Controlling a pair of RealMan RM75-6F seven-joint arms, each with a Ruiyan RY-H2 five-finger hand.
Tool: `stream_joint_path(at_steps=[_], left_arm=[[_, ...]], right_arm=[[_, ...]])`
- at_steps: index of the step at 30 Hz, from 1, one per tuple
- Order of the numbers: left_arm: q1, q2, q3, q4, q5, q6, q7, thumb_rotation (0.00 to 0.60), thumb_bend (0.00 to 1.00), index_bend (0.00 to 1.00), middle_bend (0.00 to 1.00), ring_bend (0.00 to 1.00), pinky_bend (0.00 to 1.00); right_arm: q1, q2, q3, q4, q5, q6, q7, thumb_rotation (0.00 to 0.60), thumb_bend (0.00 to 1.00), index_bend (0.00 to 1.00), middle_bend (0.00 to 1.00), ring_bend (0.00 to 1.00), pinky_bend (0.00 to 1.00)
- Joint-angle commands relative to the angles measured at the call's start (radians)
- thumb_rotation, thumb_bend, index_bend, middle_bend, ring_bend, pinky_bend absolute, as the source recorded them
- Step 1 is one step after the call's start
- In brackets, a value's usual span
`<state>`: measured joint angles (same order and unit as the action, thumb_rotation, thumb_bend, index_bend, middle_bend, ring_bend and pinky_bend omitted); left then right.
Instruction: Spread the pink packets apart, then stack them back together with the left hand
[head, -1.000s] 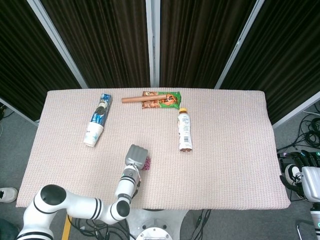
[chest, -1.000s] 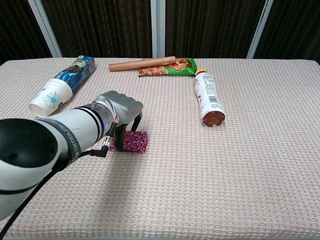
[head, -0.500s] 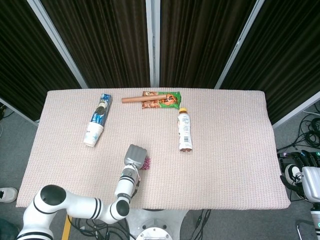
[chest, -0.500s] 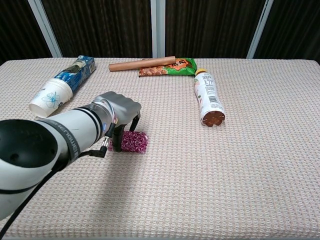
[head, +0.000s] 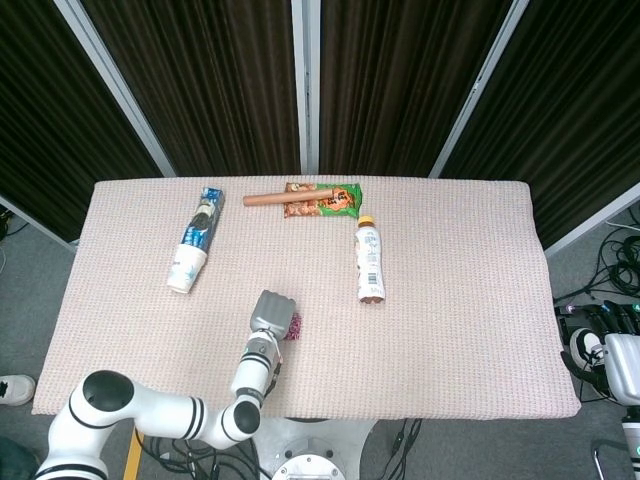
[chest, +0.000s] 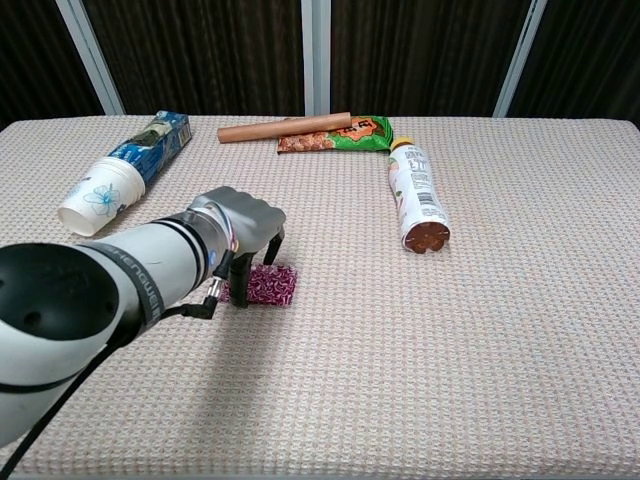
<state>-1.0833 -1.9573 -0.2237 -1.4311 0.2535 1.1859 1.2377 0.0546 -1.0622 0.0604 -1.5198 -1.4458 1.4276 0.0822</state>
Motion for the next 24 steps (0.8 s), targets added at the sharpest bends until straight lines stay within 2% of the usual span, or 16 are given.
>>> stream_joint_path(at_steps=[1,6,10,12,15,21,24], left_arm=[[-0.001,0.000,-0.001,0.001,0.001,0.000,0.000,0.600,0.20,0.42,0.89,0.86,0.98],[0.003,0.010,-0.002,-0.009,0.006,0.000,-0.004,0.600,0.19,0.39,0.89,0.86,0.98],[0.011,0.042,-0.006,-0.050,0.021,0.001,-0.019,0.600,0.19,0.32,0.89,0.85,0.98],[0.027,0.079,-0.013,-0.089,0.062,0.008,-0.061,0.600,0.19,0.28,0.88,0.85,0.97],[0.075,0.151,0.001,-0.135,0.200,0.022,-0.172,0.600,0.19,0.26,0.85,0.81,0.93],[0.188,0.313,0.053,-0.146,0.463,0.075,-0.388,0.600,0.19,0.27,0.72,0.61,0.76],[0.243,0.391,0.079,-0.138,0.584,0.110,-0.490,0.600,0.19,0.27,0.64,0.50,0.65]], right_arm=[[0.000,0.000,0.000,0.000,0.000,0.000,0.000,0.510,0.17,0.25,0.21,0.11,0.13],[0.001,-0.001,0.001,0.001,0.002,-0.002,0.001,0.511,0.17,0.25,0.21,0.11,0.13],[0.003,-0.001,0.003,0.001,0.001,-0.002,0.001,0.515,0.17,0.25,0.21,0.11,0.13],[0.003,0.000,0.004,0.001,0.000,-0.001,0.003,0.508,0.17,0.25,0.21,0.11,0.13],[0.004,0.002,0.006,0.001,0.000,0.000,0.005,0.508,0.17,0.25,0.21,0.11,0.13],[0.009,0.005,0.005,-0.003,-0.012,0.001,0.007,0.509,0.17,0.25,0.21,0.11,0.13],[0.014,0.006,0.001,-0.006,-0.029,-0.001,0.019,0.512,0.17,0.25,0.21,0.10,0.13]])
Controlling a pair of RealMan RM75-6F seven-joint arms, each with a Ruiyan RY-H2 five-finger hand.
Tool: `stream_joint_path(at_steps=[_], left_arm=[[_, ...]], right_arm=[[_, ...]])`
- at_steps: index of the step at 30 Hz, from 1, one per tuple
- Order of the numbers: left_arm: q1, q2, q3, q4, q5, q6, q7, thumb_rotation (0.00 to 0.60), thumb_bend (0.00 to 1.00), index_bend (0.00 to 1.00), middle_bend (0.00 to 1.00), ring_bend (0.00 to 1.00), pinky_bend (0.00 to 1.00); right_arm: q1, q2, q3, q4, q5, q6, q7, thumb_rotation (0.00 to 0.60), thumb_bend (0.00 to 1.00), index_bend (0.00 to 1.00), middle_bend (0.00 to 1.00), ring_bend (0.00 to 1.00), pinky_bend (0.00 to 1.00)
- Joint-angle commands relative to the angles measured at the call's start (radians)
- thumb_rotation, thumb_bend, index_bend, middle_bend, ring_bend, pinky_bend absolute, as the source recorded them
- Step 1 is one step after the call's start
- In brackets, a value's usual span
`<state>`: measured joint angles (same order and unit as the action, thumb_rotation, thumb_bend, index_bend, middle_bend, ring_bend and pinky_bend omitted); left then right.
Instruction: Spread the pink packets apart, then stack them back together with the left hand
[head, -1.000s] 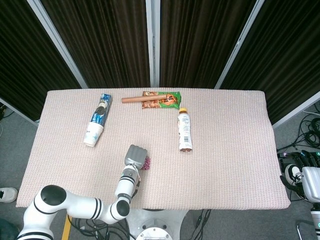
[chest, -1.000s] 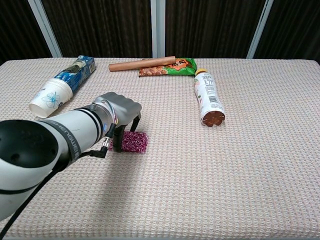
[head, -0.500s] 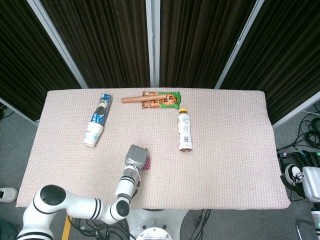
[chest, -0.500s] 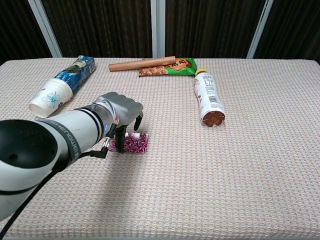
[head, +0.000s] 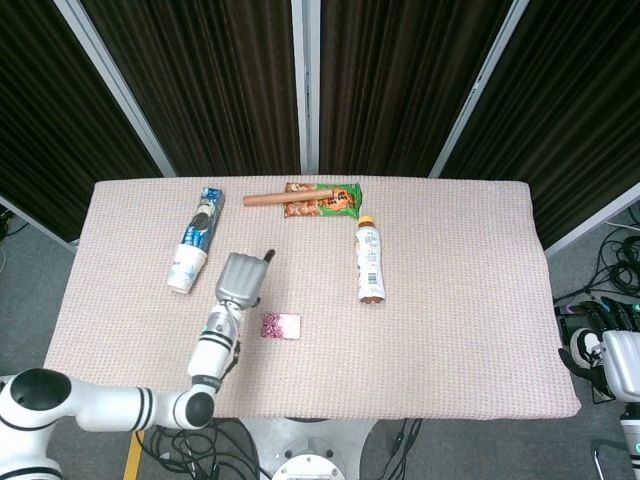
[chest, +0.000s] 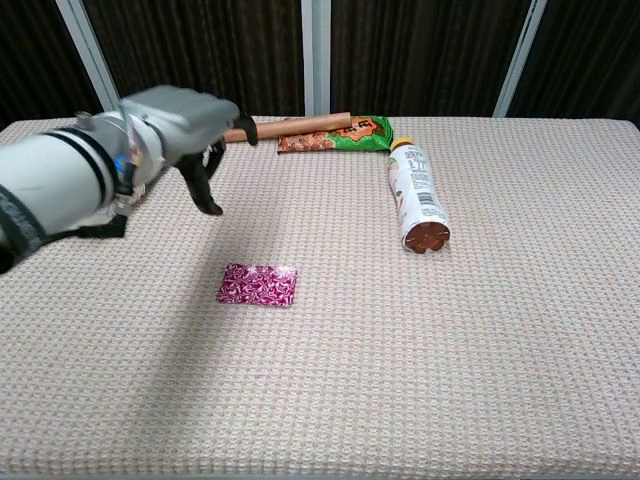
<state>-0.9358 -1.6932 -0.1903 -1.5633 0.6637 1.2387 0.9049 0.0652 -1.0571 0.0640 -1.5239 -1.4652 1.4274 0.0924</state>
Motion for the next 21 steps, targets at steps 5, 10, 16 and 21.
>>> stream_joint_path(at_steps=[5,10,16,21], left_arm=[[0.202,0.240,0.087,0.028,0.332,0.116,-0.356,0.600,0.19,0.27,0.48,0.34,0.50],[0.304,0.332,0.142,0.039,0.432,0.159,-0.492,0.600,0.19,0.27,0.33,0.23,0.39],[0.446,0.378,0.206,0.048,0.515,0.266,-0.578,0.600,0.19,0.27,0.31,0.22,0.36],[0.545,0.419,0.239,0.034,0.539,0.327,-0.592,0.600,0.19,0.27,0.31,0.22,0.36]], right_arm=[[0.010,0.005,-0.003,-0.002,-0.024,0.001,0.022,0.511,0.17,0.24,0.20,0.08,0.12],[0.018,0.002,-0.004,0.005,-0.043,0.003,0.048,0.512,0.17,0.22,0.18,0.06,0.06],[0.023,-0.006,-0.012,0.016,-0.083,0.024,0.080,0.514,0.16,0.22,0.17,0.04,0.00],[0.018,-0.005,-0.017,0.014,-0.110,0.053,0.067,0.509,0.17,0.22,0.17,0.04,0.00]])
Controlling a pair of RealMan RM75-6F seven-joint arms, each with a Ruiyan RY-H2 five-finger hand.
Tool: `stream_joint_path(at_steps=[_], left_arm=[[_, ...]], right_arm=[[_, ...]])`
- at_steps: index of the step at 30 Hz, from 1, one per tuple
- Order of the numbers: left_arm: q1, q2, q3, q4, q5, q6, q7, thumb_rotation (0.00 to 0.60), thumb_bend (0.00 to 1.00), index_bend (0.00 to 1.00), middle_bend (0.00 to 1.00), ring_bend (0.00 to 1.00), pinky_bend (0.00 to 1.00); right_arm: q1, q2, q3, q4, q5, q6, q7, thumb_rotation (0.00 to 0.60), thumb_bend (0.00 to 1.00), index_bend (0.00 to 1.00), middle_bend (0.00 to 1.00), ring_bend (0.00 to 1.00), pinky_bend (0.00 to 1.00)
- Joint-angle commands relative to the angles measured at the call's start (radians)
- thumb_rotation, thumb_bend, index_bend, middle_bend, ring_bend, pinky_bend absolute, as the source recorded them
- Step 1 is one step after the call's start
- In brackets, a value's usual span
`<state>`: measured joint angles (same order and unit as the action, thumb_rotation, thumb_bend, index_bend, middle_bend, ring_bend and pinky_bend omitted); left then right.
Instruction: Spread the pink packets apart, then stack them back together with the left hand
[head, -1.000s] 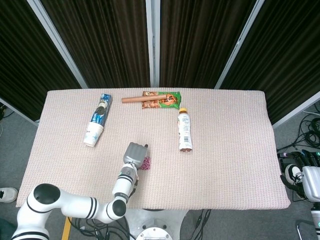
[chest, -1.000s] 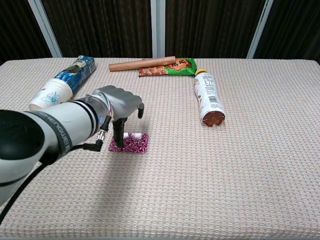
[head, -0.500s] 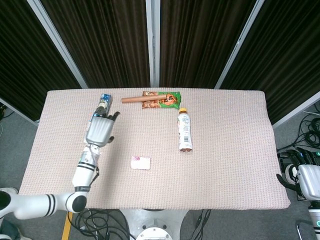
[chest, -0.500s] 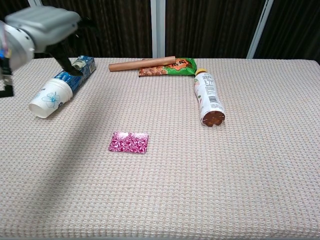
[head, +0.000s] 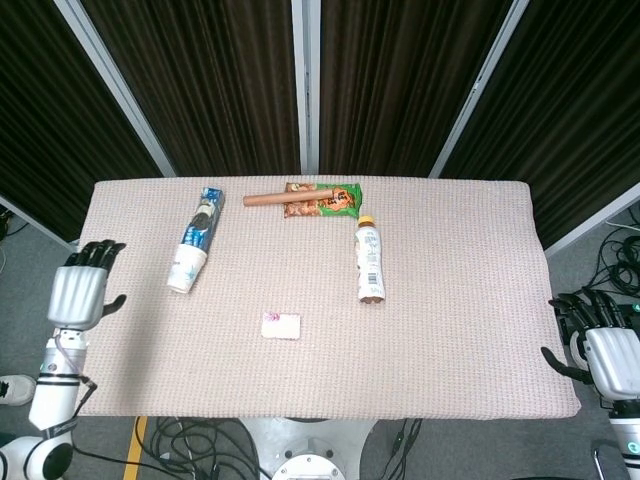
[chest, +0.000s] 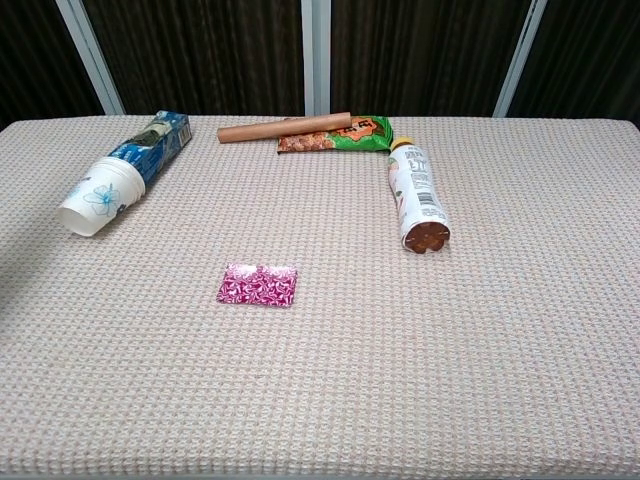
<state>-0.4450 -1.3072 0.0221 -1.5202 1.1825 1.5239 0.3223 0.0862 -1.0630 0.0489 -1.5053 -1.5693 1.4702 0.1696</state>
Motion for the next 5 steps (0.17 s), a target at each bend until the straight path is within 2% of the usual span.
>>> stream_joint_path(at_steps=[1,5], left_arm=[[0.070,0.042,0.030,-0.017,0.023,0.052,-0.007,0.600,0.19,0.27,0.31,0.22,0.36],[0.134,0.082,0.045,-0.074,0.042,0.090,-0.010,0.600,0.19,0.27,0.31,0.22,0.36]], right_arm=[[-0.005,0.002,-0.002,-0.009,-0.005,0.014,-0.019,0.509,0.17,0.22,0.17,0.04,0.00],[-0.022,0.005,-0.004,-0.037,0.011,0.029,-0.068,0.513,0.17,0.22,0.17,0.04,0.00]])
